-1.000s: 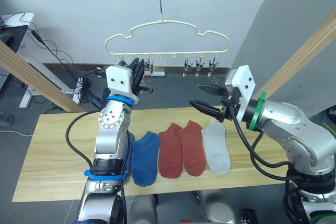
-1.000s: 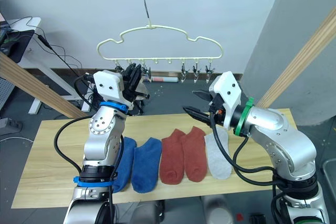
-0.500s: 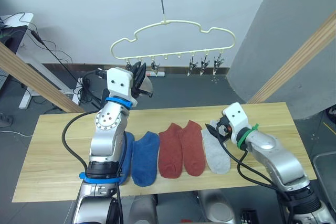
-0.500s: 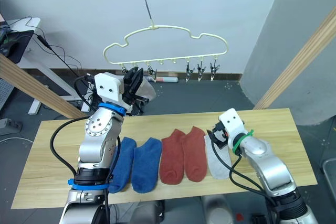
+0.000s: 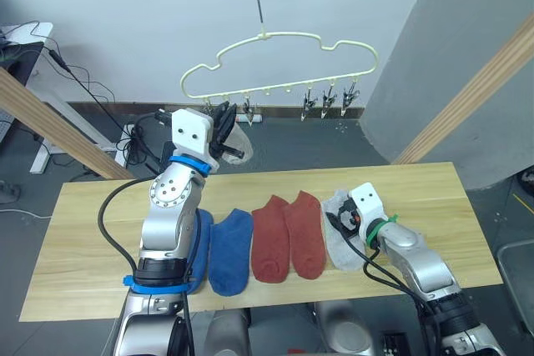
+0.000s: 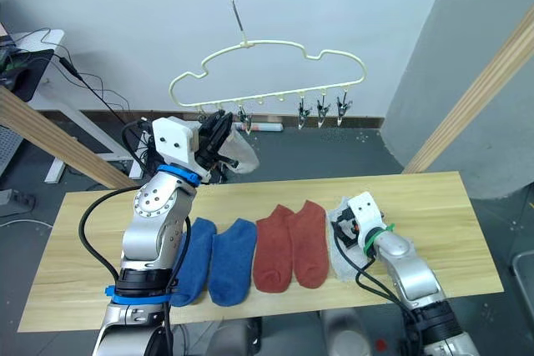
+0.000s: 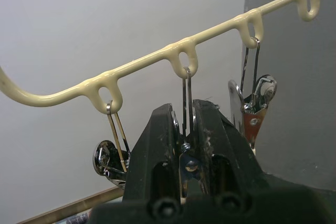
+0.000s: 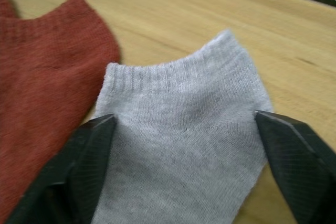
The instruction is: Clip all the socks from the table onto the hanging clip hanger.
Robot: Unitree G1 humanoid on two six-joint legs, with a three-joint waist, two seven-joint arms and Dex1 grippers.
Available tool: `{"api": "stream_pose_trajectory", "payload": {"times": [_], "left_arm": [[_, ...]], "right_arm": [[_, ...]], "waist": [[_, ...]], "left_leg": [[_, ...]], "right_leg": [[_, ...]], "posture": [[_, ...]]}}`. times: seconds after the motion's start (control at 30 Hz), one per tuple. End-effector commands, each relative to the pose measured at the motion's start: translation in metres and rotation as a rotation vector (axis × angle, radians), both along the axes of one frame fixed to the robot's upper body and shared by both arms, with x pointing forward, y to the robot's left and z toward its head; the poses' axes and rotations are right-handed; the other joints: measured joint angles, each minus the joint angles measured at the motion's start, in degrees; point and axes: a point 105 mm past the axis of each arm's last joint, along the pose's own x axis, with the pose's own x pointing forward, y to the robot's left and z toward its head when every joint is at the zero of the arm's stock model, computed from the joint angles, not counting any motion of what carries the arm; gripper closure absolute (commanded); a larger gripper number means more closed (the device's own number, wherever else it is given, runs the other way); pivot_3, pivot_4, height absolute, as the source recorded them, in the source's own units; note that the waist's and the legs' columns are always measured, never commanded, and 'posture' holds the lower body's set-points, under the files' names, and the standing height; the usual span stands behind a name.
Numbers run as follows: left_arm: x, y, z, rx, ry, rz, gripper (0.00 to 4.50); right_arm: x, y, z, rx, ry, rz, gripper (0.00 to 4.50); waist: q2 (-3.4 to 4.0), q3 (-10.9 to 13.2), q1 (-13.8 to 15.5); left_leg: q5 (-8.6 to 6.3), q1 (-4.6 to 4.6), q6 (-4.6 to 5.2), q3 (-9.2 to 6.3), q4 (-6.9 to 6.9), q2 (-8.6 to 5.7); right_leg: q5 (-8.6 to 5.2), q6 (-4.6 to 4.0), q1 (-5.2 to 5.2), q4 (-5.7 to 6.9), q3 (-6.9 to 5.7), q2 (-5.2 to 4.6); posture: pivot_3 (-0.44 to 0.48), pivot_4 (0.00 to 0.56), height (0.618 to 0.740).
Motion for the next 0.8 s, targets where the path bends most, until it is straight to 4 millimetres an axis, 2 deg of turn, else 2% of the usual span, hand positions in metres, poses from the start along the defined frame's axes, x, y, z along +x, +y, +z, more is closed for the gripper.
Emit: {"api": "stream_pose_trajectory", "payload": {"times": [0.03,0.07,0.23,0.3,0.37,0.43,0.47,0.67,0.8], "left_arm": [[-0.006,0.000,0.008,0.001,-0.025,-0.018,4.28],[-0.006,0.000,0.008,-0.001,-0.021,-0.024,4.28],[-0.011,-0.002,0.008,-0.040,0.021,-0.094,4.28],[-0.014,-0.002,0.011,-0.047,0.030,-0.130,4.28],[-0.015,-0.002,0.014,-0.057,0.044,-0.160,4.28],[-0.016,0.000,0.017,-0.068,0.058,-0.177,4.28],[-0.016,0.000,0.019,-0.075,0.067,-0.191,4.28],[-0.018,-0.001,0.024,-0.083,0.115,-0.255,4.28],[-0.017,0.001,0.024,-0.085,0.138,-0.263,4.28]], "right_arm": [[-0.005,-0.007,-0.013,-0.026,0.045,-0.010,1.21],[-0.006,-0.007,-0.014,-0.033,0.049,-0.007,1.43],[-0.010,-0.004,-0.014,-0.039,0.042,0.022,3.15],[-0.009,0.000,-0.006,-0.046,0.008,0.052,3.83],[-0.006,0.011,0.012,-0.071,-0.064,0.132,4.49],[-0.005,0.024,0.029,-0.091,-0.125,0.211,4.50],[-0.001,0.036,0.042,-0.099,-0.167,0.277,4.50],[0.013,0.099,0.091,-0.121,-0.302,0.528,4.50],[0.019,0.130,0.109,-0.107,-0.323,0.616,4.50]], "waist": [[0.00,0.00,0.01],[0.00,0.00,0.03],[0.00,0.00,0.04],[0.00,0.00,0.03],[0.01,0.01,0.03],[0.01,0.04,0.03],[0.00,0.07,-0.02],[-0.05,0.42,-0.42],[-0.07,0.44,-0.08]], "left_leg": [[0.00,0.00,0.00,0.00,0.00,0.00],[0.00,0.00,0.00,0.00,0.00,0.00],[0.00,0.01,0.00,0.00,0.00,0.00],[0.00,0.01,0.00,0.00,0.00,0.00],[0.00,0.01,0.00,0.01,0.00,0.00],[0.00,0.01,0.00,0.02,0.00,0.00],[0.00,0.01,0.00,0.01,0.00,0.00],[0.00,0.03,-0.01,-0.03,0.00,0.10],[0.00,0.01,-0.01,-0.08,-0.03,0.10]], "right_leg": [[0.00,0.00,0.00,0.00,0.00,0.00],[0.00,0.00,0.00,0.00,0.00,0.00],[0.00,0.00,0.01,0.01,0.00,0.00],[0.00,0.01,0.01,0.00,0.00,0.00],[-0.01,0.01,0.00,0.01,0.01,0.00],[-0.01,0.02,-0.01,0.02,0.01,0.00],[-0.01,0.02,-0.01,0.02,0.01,0.00],[0.00,0.04,-0.05,0.06,0.02,0.14],[0.16,-0.22,-0.05,0.06,-0.03,0.13]], "posture": [[-0.252,0.322,0.740],[-0.252,0.322,0.740],[-0.251,0.325,0.740],[-0.249,0.326,0.740],[-0.246,0.327,0.740],[-0.247,0.331,0.740],[-0.247,0.332,0.740],[-0.235,0.329,0.740],[-0.230,0.328,0.740]]}}
